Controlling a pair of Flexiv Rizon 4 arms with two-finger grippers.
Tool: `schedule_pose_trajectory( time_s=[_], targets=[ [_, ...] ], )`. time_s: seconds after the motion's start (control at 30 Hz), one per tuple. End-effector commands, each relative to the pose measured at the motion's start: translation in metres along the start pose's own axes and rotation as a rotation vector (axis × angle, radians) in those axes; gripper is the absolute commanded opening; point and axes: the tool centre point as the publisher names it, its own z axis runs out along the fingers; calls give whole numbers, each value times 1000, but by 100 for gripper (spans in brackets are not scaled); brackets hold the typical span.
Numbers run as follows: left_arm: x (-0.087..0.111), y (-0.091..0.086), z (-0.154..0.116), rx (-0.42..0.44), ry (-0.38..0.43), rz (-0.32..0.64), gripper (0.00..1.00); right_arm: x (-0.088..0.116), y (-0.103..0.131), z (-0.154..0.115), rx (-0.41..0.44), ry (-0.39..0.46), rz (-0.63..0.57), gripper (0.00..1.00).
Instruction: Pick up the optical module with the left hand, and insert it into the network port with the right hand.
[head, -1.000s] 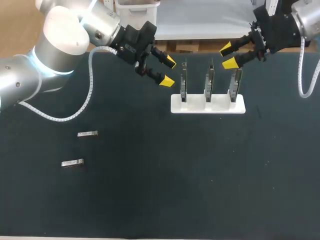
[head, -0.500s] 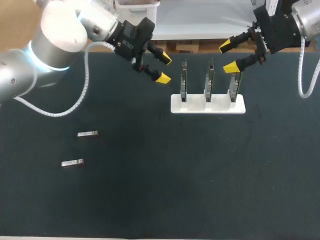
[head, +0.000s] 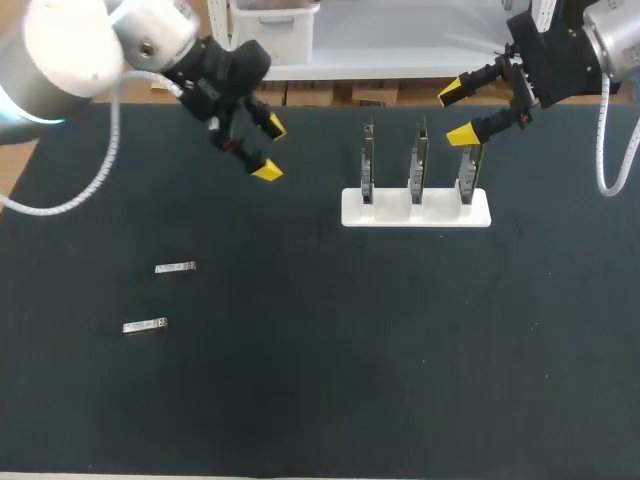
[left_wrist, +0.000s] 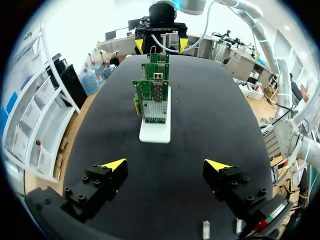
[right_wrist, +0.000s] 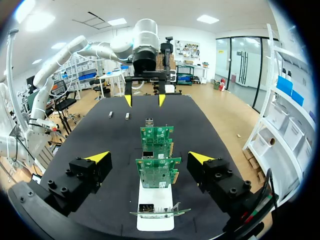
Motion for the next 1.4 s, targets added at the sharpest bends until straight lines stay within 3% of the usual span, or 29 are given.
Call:
schedule_pose_trajectory(
  time_s=[0.03,0.17,0.4,0.5,1.27,1.4],
  targets=[
    [25,-41,-25,-126,16,-30,100,0,1,0,3,-1,-1,100],
    [47,-57,-29,-138,94,-46,100,0,1,0,3,-1,-1,100],
    [80,-86,-25,-73,277,3,100,0,1,0,3,-1,-1,100],
    [94,-91,-24,-73,315,-13,100,0,1,0,3,-1,-1,100],
    [163,-110,-11,-54,563,-31,100,0,1,0,3,-1,-1,100],
    [171,-112,-9,-56,567,-47,100,0,1,0,3,-1,-1,100]
  ],
)
